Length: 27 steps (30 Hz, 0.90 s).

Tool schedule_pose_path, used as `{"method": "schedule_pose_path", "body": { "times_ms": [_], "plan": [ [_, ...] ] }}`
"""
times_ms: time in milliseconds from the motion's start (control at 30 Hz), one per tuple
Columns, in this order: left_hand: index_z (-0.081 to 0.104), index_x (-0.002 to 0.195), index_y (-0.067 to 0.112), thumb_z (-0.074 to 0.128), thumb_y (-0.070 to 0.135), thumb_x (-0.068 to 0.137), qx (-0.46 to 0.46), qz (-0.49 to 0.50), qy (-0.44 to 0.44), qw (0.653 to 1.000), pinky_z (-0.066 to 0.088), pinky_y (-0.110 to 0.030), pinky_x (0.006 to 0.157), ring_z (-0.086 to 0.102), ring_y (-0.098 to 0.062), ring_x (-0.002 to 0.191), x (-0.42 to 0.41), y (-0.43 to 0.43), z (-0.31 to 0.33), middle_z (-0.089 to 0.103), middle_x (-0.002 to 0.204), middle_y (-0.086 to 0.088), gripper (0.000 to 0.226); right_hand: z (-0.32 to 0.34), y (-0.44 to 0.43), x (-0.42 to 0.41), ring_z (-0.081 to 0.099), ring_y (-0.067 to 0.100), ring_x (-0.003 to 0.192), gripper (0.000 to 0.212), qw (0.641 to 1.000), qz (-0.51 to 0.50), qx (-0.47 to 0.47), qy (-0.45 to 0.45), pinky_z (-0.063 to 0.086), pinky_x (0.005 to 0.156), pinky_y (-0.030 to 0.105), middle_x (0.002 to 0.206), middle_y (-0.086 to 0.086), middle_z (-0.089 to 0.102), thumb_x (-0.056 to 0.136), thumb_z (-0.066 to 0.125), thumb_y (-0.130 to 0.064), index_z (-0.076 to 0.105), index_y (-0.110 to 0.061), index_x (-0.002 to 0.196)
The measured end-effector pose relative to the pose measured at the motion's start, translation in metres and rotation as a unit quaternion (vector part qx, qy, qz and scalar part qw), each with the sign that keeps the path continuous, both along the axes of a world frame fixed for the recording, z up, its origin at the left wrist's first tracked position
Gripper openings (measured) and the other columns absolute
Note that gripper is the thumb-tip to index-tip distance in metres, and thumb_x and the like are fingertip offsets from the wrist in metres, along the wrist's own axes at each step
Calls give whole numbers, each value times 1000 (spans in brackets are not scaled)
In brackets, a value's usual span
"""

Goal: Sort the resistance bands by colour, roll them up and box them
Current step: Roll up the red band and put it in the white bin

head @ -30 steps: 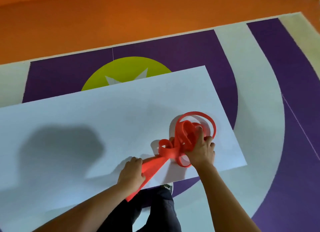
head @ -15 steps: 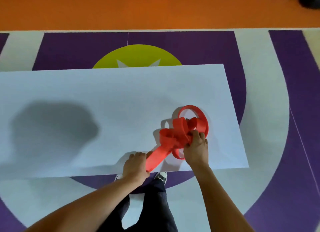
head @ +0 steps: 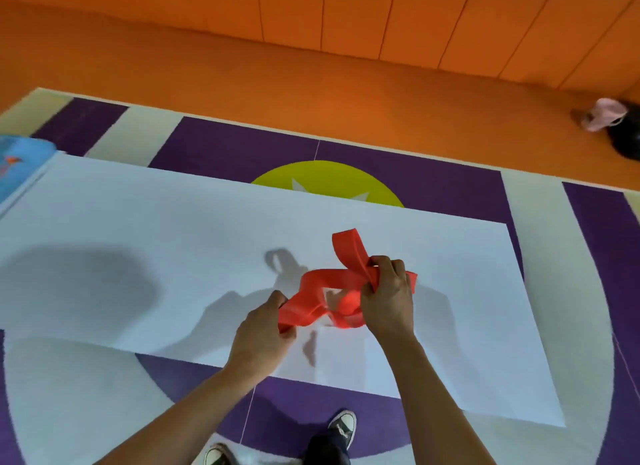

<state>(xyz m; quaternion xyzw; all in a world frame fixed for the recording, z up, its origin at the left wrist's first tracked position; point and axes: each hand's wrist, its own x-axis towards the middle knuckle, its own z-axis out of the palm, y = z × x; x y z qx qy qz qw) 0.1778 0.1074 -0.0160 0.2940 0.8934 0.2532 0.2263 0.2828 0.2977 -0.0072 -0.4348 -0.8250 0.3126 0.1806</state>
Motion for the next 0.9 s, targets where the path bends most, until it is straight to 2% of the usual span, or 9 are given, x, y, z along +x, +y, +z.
{"method": "schedule_pose_path", "body": {
  "times_ms": [133, 233, 333, 467, 667, 833, 900],
  "plan": [
    [50, 101, 28, 72, 25, 87, 16, 61, 26, 998, 46, -20, 64, 63, -12, 69, -63, -73, 20, 66, 79, 11, 25, 21, -65, -67, 56, 35, 106, 43, 998, 56, 5, 16, 52, 87, 47, 116, 7, 54, 82, 54, 3, 61, -16, 120],
    [50, 100, 28, 70, 24, 87, 16, 107, 44, 993, 56, -31, 70, 66, -14, 71, -113, -137, 33, 66, 78, 10, 25, 30, -123, -126, 54, 34, 108, 44, 995, 94, 13, 32, 51, 88, 46, 117, 6, 52, 83, 54, 4, 61, -16, 121],
    [49, 97, 26, 64, 20, 89, 20, 146, 55, 988, 50, -27, 62, 63, -13, 67, -154, -194, 44, 64, 75, 9, 19, 38, -177, -182, 53, 32, 107, 43, 991, 129, 23, 39, 49, 85, 41, 118, 5, 52, 85, 55, 4, 62, -17, 121],
    [46, 91, 31, 58, 18, 88, 33, 212, 63, 975, 46, -25, 56, 61, -10, 63, -198, -264, 55, 63, 70, 10, 18, 44, -239, -249, 57, 33, 103, 40, 981, 186, 26, 57, 53, 82, 42, 113, 2, 50, 84, 59, 4, 63, -18, 118],
    [47, 92, 31, 61, 18, 85, 51, 285, 79, 954, 56, -39, 65, 62, -11, 66, -254, -343, 60, 62, 73, 10, 21, 54, -320, -340, 56, 30, 104, 43, 958, 281, 24, 57, 53, 84, 40, 111, -5, 45, 85, 57, 4, 60, -21, 121],
    [49, 97, 28, 66, 18, 86, 50, 326, 100, 939, 55, -35, 62, 62, -13, 67, -302, -394, 54, 64, 77, 11, 23, 48, -370, -412, 55, 28, 107, 40, 940, 337, 8, 55, 54, 86, 43, 112, -7, 44, 88, 57, -1, 58, -24, 122],
    [52, 102, 27, 69, 17, 87, 44, 353, 115, 927, 51, -29, 62, 64, -15, 71, -330, -413, 54, 66, 83, 10, 25, 44, -387, -446, 56, 26, 106, 37, 937, 345, -11, 59, 55, 86, 42, 113, -7, 44, 90, 58, -5, 57, -25, 121]
  ]
}}
